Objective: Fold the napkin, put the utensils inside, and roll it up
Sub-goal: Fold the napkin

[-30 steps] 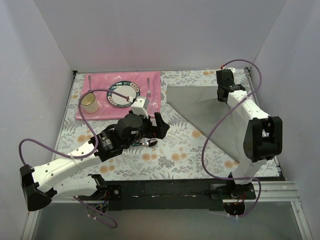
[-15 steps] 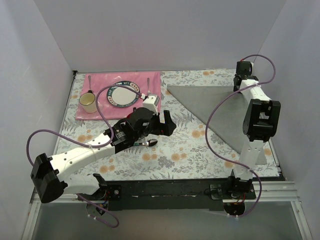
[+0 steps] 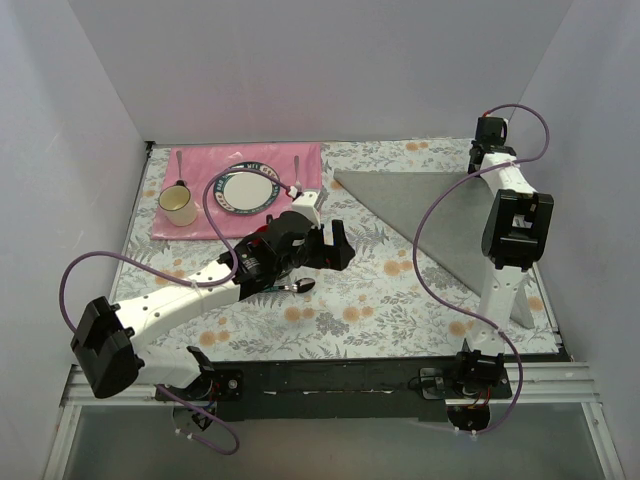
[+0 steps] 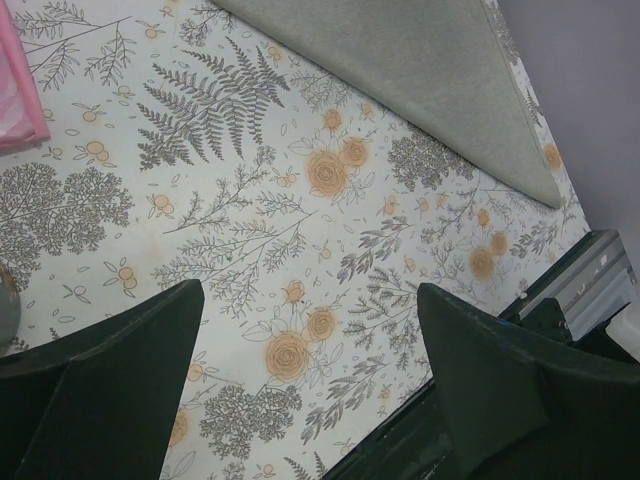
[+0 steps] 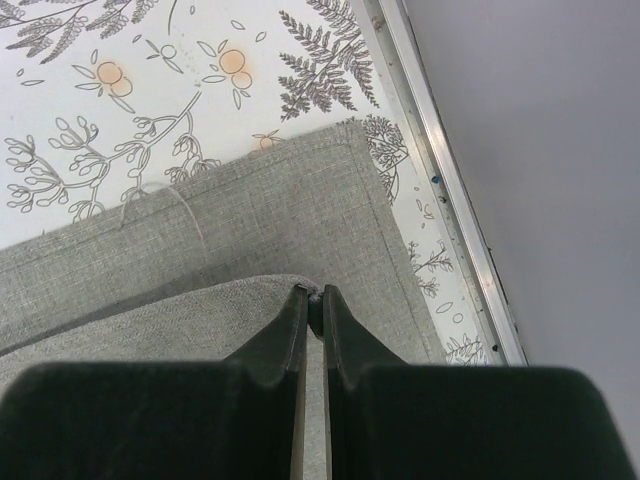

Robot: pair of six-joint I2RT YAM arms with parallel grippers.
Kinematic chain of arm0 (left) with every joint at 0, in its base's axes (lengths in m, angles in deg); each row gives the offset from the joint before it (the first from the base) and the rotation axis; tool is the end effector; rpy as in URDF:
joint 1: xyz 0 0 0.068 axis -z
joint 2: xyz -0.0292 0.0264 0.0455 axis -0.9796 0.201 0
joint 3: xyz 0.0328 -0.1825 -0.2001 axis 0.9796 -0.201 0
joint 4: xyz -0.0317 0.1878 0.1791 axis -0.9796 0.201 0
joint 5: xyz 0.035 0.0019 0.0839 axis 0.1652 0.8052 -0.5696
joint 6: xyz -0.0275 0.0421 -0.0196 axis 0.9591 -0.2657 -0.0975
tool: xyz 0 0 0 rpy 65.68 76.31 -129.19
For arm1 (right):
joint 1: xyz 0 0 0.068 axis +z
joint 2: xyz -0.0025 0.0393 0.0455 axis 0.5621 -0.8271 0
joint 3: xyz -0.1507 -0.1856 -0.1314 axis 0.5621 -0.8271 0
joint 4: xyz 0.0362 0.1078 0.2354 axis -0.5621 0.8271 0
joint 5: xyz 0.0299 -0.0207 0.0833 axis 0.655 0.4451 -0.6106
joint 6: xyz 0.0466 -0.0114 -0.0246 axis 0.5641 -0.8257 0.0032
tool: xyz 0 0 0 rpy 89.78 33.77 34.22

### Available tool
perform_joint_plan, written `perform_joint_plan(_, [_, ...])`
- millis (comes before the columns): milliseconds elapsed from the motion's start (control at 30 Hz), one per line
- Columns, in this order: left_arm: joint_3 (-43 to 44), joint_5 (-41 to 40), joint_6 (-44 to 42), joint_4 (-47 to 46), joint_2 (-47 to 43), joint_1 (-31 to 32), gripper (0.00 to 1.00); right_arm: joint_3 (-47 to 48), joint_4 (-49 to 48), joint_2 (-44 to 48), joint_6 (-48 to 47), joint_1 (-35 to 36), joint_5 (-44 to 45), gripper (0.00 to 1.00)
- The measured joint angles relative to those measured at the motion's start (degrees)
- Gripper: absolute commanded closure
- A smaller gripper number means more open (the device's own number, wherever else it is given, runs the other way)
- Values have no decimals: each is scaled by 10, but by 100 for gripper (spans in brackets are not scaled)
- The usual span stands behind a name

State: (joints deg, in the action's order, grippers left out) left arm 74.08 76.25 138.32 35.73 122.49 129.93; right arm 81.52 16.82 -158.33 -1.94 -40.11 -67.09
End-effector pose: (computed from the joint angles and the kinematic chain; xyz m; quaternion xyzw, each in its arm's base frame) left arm 0.1846 -0.2254 0.2994 -0.1736 0.8423 -0.4194 0.2908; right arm 0.5103 -0.0666 0.2153 0.1419 0.8855 -0.1931 0.3981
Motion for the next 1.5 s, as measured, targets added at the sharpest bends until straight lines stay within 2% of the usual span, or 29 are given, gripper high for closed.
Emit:
perform_joint_plan(233, [0, 12, 5, -5, 7, -10, 12, 37, 2, -37, 5, -19, -10, 99])
perform_joint_plan(1500, [10, 38, 22, -8, 49, -19, 13, 100, -8, -112, 20, -39, -20, 99])
